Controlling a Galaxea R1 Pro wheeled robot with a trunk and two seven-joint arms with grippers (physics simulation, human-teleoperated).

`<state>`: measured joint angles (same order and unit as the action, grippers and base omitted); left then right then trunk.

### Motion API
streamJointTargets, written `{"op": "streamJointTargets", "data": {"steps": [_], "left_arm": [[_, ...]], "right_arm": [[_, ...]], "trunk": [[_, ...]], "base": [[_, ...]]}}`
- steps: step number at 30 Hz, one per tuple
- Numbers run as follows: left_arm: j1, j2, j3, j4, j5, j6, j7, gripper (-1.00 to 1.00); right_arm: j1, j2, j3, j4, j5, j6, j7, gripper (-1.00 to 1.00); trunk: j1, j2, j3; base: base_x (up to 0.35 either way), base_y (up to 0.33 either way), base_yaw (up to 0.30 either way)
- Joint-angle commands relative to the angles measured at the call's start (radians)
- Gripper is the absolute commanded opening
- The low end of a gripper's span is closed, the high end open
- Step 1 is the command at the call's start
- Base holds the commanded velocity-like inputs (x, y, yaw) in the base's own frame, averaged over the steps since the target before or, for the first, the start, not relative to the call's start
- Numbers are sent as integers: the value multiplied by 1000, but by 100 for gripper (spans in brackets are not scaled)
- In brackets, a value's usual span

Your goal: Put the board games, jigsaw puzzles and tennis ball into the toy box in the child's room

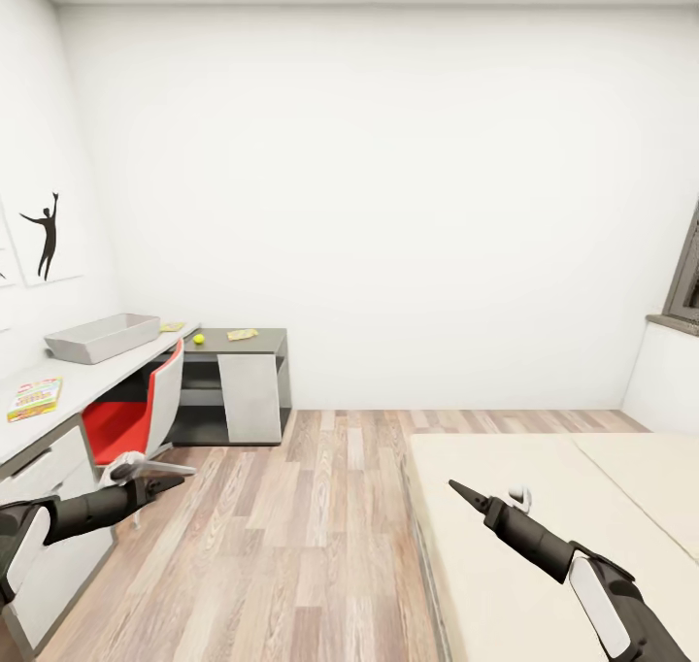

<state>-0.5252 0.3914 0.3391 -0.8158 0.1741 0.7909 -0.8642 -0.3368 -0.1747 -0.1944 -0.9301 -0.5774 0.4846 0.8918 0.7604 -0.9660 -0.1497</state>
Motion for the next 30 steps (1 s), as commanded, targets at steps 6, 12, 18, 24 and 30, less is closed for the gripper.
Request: {"op": "streamJointTargets", "data": {"steps": [6,12,18,24,30], "left_arm": [[-1,0,1,0,1,5,-3,100],[-1,0,1,0,1,5,-3,100],[-1,0,1,0,1,5,-3,100],[-1,0,1,0,1,5,-3,100],[-1,0,1,0,1,5,-3,100]], "right_arm": [[-1,0,0,0,-7,8,1,100],[-1,0,0,0,-7,8,1,100],[-1,0,0,0,-7,8,1,100],[-1,0,0,0,-7,8,1,100],[-1,0,0,0,-7,8,1,100]], "trunk": [[0,-1,-2],[0,-1,-2],[0,-1,-2],[0,-1,-2],[0,-1,-2]], "base": [[0,-290,0],[0,-293,0],[0,-293,0],[0,-294,0],[0,-294,0]]}}
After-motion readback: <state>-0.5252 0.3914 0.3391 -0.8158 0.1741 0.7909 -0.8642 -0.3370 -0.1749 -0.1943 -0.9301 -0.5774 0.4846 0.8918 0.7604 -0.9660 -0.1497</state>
